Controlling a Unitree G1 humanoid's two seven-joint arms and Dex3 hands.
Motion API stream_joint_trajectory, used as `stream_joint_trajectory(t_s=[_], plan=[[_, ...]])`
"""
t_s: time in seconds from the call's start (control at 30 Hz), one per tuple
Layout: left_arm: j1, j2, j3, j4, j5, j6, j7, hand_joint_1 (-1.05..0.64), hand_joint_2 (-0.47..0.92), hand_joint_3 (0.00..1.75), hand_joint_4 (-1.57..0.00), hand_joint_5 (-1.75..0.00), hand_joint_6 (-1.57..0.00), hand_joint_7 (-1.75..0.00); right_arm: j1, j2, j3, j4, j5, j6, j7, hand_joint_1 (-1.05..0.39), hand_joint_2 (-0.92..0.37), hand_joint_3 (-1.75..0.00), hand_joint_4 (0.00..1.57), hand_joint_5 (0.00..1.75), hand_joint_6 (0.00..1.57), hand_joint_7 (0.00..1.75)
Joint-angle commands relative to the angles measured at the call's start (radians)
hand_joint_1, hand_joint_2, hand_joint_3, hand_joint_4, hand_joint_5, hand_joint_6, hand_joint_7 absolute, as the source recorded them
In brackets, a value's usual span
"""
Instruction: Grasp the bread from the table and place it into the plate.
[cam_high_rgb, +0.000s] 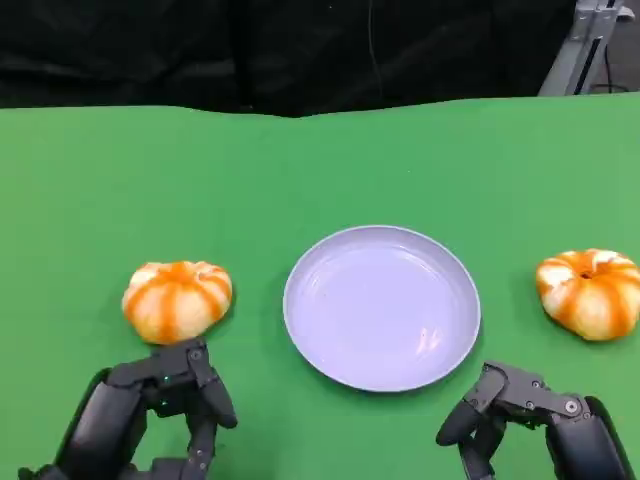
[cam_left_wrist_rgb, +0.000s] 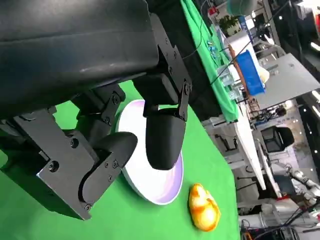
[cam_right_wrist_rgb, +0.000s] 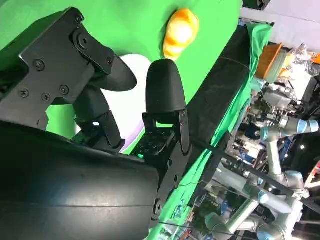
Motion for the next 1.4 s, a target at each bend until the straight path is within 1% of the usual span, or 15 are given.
stream_joint_trajectory(t_s=[0.03,0.1,0.27,0.4,0.43,0.47,0.5,0.53,0.6,0.67,0.93,1.07,1.13,1.27,1.4], plan=[[-0.018,0.010,0.011,0.017,-0.041,0.016,-0.014,0.00,0.45,1.21,-0.74,-1.43,-0.74,-1.15,0.002,-0.001,-0.004,-0.002,0.017,0.000,-0.001,-0.01,-0.29,-1.36,0.85,1.63,0.85,1.28],[-0.028,0.017,0.010,0.017,-0.034,0.031,-0.012,-0.01,0.51,1.06,-0.67,-1.34,-0.68,-1.00,0.001,-0.002,-0.003,-0.002,0.020,-0.002,0.000,-0.01,-0.29,-1.36,0.84,1.63,0.85,1.28],[-0.044,0.034,0.007,-0.011,-0.012,0.089,-0.009,-0.09,0.62,0.79,-0.51,-1.15,-0.53,-0.61,-0.002,-0.002,-0.003,0.000,0.017,0.002,-0.002,-0.01,-0.30,-1.34,0.84,1.63,0.85,1.28],[-0.044,0.037,0.005,-0.020,-0.011,0.105,-0.006,-0.10,0.64,0.72,-0.49,-1.12,-0.52,-0.54,-0.003,-0.002,-0.003,0.000,0.016,0.002,-0.002,-0.01,-0.30,-1.34,0.84,1.63,0.85,1.28],[-0.057,0.066,0.005,-0.040,0.055,0.135,0.006,-0.10,0.64,0.72,-0.48,-1.12,-0.52,-0.53,-0.006,-0.001,-0.004,0.006,0.020,0.002,-0.002,-0.01,-0.30,-1.34,0.84,1.63,0.85,1.28],[-0.072,0.093,0.007,-0.058,0.116,0.163,0.013,-0.17,0.71,0.52,-0.35,-0.98,-0.41,-0.40,-0.010,0.000,-0.005,0.012,0.022,0.001,-0.003,-0.01,-0.31,-1.33,0.84,1.64,0.85,1.28],[-0.091,0.117,0.009,-0.074,0.176,0.194,0.021,-0.26,0.81,0.25,-0.25,-0.85,-0.36,-0.25,-0.013,0.001,-0.006,0.020,0.023,-0.004,-0.004,-0.01,-0.31,-1.33,0.85,1.65,0.84,1.28],[-0.104,0.131,0.010,-0.085,0.216,0.217,0.025,-0.31,0.85,0.15,-0.20,-0.80,-0.33,-0.18,-0.016,0.001,-0.006,0.025,0.024,-0.008,-0.005,-0.01,-0.31,-1.33,0.85,1.65,0.84,1.27],[-0.136,0.160,0.006,-0.092,0.315,0.254,0.049,-0.40,0.89,0.05,-0.16,-0.74,-0.31,-0.11,-0.017,0.002,-0.004,0.031,0.021,-0.012,-0.009,-0.01,-0.31,-1.34,0.84,1.65,0.84,1.27],[-0.169,0.190,-0.005,-0.083,0.418,0.271,0.082,-0.46,0.91,0.03,-0.16,-0.70,-0.31,-0.08,-0.018,0.004,-0.002,0.033,0.023,-0.012,-0.009,-0.01,-0.31,-1.34,0.84,1.64,0.85,1.27],[-0.256,0.238,-0.059,-0.017,0.651,0.302,0.174,-0.54,0.92,0.01,-0.24,-0.48,-0.31,-0.01,-0.014,0.004,0.000,0.023,0.013,-0.010,-0.010,-0.01,-0.31,-1.34,0.85,1.65,0.85,1.27],[-0.364,0.257,-0.155,0.070,0.860,0.415,0.176,-0.57,0.91,0.01,-0.23,-0.45,-0.29,0.00,-0.012,0.004,0.000,0.022,0.020,-0.008,-0.009,-0.03,-0.30,-1.34,0.84,1.64,0.85,1.28],[-0.389,0.256,-0.181,0.089,0.896,0.453,0.165,-0.57,0.91,0.00,-0.22,-0.43,-0.29,0.00,-0.013,0.003,0.000,0.023,0.018,-0.010,-0.010,-0.03,-0.30,-1.34,0.84,1.63,0.85,1.28],[-0.504,0.230,-0.268,0.281,0.971,0.520,0.203,-0.57,0.91,0.00,-0.23,-0.43,-0.32,-0.01,-0.009,0.003,-0.001,0.015,0.020,-0.006,-0.007,-0.03,-0.30,-1.34,0.83,1.61,0.85,1.28],[-0.595,0.207,-0.326,0.459,0.987,0.532,0.272,-0.55,0.90,0.00,-0.25,-0.42,-0.35,-0.02,-0.006,-0.002,-0.003,0.011,0.013,-0.005,-0.008,-0.03,-0.30,-1.34,0.84,1.61,0.85,1.27]])
